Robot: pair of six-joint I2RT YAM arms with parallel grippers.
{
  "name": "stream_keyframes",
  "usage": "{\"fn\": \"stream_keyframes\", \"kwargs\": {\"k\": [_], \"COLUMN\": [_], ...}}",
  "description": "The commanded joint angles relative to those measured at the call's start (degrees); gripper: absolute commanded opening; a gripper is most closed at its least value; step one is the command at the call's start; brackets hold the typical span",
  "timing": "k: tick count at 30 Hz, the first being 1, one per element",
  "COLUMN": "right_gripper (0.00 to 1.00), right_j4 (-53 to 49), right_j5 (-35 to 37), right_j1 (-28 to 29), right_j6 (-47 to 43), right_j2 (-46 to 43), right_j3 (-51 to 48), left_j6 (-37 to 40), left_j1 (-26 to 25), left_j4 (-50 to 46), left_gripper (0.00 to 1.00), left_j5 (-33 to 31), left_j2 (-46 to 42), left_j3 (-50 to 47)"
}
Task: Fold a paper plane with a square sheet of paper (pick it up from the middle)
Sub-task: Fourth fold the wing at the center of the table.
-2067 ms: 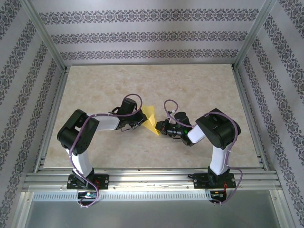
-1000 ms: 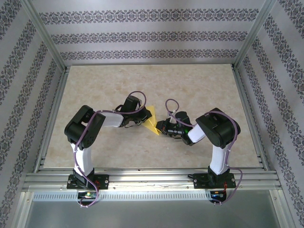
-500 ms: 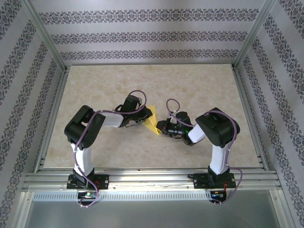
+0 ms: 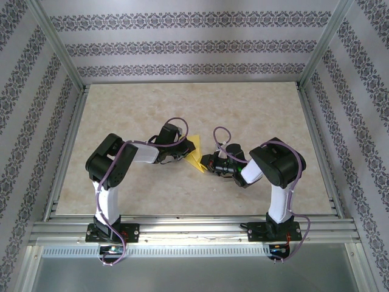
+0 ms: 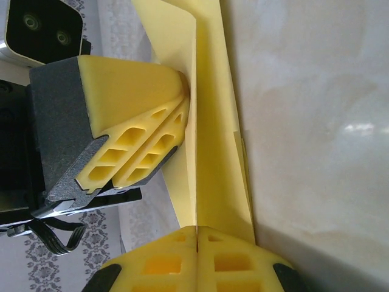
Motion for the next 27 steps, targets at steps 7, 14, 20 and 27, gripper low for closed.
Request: {"fn": "stream_keyframes", "kwargs": {"k": [7, 14, 20, 27], "right_gripper": [0.00, 0.00, 0.02, 0.14], "right_j4": [-1.9, -1.3, -1.7, -6.0], "right_j5": [3.2, 3.1, 2.8, 1.8], "right_j1": [-1.2, -1.2, -1.3, -1.4], "right_j6": [-0.1, 0.1, 0.1, -1.7], "right_j2": [2.0, 2.4, 1.3, -4.8], "right_j3": [-1.7, -1.7, -1.6, -2.0], "left_j6": [2.5, 2.4, 3.6, 5.9], "left_j1": [0.8, 0.9, 0.9, 0.8], "left_j4": [0.1, -3.0, -7.2, -10.9], "left_gripper": [0.15, 0.12, 0.11, 0.10], "left_j5": [2.3, 3.1, 3.4, 3.5], "left_j2": [1.2, 3.3, 4.2, 4.2], "left_j3": [1.4, 2.3, 3.2, 5.2]}}
